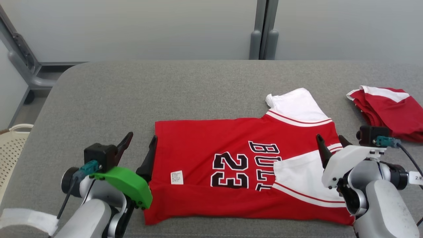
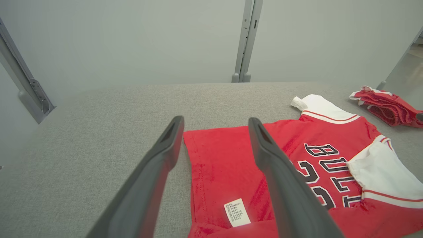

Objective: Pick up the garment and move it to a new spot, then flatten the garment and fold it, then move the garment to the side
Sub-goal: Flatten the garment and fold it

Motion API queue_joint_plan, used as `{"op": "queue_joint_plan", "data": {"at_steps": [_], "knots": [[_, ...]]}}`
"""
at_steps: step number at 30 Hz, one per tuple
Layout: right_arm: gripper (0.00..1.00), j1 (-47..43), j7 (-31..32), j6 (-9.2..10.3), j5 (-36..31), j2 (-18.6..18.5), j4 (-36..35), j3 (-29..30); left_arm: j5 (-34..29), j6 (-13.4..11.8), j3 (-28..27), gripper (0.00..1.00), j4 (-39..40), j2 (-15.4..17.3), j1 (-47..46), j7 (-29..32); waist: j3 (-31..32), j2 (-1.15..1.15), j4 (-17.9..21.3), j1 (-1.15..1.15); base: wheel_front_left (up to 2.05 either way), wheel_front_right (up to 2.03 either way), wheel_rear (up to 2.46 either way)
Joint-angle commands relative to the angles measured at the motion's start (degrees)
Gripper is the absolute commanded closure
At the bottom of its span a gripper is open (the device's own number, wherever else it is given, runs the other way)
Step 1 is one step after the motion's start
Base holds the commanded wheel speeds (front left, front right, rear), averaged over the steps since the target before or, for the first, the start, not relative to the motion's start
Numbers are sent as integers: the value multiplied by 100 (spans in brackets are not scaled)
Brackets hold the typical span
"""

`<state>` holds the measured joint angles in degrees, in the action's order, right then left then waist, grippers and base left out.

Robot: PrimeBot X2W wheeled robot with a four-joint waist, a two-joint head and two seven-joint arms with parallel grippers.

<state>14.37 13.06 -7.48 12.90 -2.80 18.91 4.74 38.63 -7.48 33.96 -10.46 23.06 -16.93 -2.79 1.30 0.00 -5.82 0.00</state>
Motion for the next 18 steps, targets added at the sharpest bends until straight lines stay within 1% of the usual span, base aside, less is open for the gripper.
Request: {"op": "queue_joint_plan", "data": {"at_steps": [1,4,5,11,16,18], "knots": [[0,144,175,-1,-143,-21,-72,52,-47,19,17,0,-64,-31,-203,59,-118,0,20,0,0,0,0],[0,415,666,-1,-370,-18,-249,135,-86,26,83,0,-254,-146,-572,305,-290,0,24,0,0,0,0],[0,511,812,-1,-436,-21,-302,156,-18,-24,77,0,-351,-205,-668,429,-355,0,23,0,0,0,0],[0,1073,1658,-1,-625,-22,-588,222,-145,90,264,0,-723,-379,-1469,933,-816,0,6,0,0,0,0],[0,1600,2396,-1,-899,-26,-705,246,-152,44,272,0,-1050,-551,-2097,1266,-1208,0,-23,0,0,0,0],[0,1823,2666,-1,-1010,-90,-716,275,-174,47,314,0,-1182,-615,-2320,1413,-1353,0,-43,0,0,0,0]]}}
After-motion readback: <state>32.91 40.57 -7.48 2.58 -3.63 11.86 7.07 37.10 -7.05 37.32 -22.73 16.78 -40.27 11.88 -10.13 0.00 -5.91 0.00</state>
